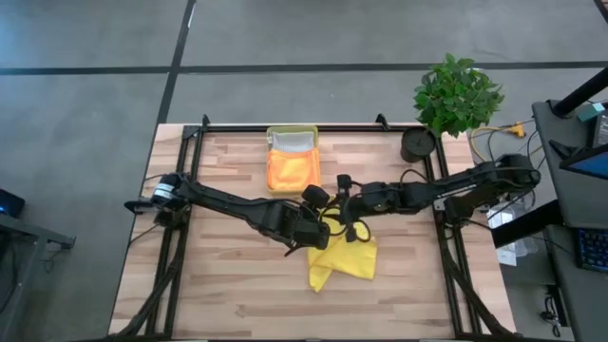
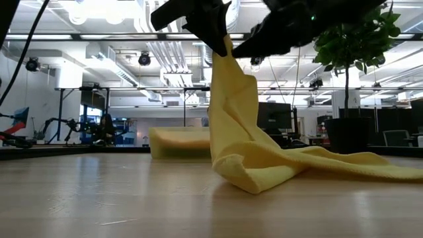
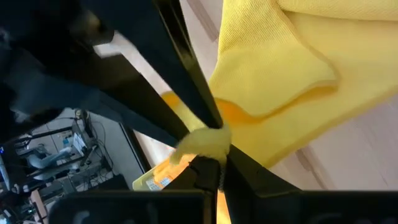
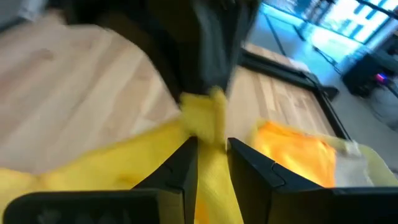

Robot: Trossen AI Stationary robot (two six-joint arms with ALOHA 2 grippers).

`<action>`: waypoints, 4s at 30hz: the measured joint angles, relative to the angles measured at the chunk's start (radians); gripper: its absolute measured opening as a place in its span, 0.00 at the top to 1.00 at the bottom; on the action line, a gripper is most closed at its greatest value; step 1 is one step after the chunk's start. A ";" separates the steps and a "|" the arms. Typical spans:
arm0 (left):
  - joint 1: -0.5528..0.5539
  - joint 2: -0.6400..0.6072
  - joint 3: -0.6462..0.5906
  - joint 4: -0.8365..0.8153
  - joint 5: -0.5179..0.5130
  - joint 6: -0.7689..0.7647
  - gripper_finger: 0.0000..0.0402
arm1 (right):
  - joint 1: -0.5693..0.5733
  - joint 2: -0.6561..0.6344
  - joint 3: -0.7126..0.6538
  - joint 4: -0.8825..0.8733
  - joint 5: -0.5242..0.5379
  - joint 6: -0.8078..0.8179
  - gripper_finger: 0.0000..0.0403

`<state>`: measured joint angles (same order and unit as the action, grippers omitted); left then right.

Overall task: Fold microfiber towels
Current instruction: Fold the yellow microfiber cloth

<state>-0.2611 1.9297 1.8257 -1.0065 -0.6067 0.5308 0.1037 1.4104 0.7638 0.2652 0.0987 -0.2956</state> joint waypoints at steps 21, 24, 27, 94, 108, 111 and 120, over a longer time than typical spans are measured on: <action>0.005 -0.031 0.001 -0.066 -0.021 0.001 1.00 | -0.061 -0.012 0.019 -0.015 0.008 0.015 0.80; 0.006 -0.031 0.001 -0.068 -0.029 0.016 1.00 | -0.060 -0.015 0.019 -0.014 -0.013 -0.017 0.80; 0.006 -0.031 0.001 -0.086 -0.029 0.053 1.00 | -0.061 -0.015 0.019 -0.013 -0.020 -0.028 0.80; 0.002 -0.204 0.010 -0.099 -0.182 0.157 1.00 | -0.167 0.069 0.002 -0.172 0.040 0.452 0.80; 0.002 -0.212 0.007 -0.102 -0.185 0.155 1.00 | -0.140 0.229 -0.002 -0.164 0.006 0.519 0.95; 0.003 -0.212 0.006 -0.103 -0.185 0.122 1.00 | -0.120 0.181 -0.002 -0.162 0.022 0.513 0.97; 0.009 -0.212 0.004 -0.232 -0.178 -0.090 1.00 | -0.106 -0.089 -0.003 -0.509 0.056 0.453 0.98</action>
<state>-0.2526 1.7176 1.8297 -1.2387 -0.7851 0.4409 -0.0021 1.3210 0.7609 -0.2436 0.1547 0.1571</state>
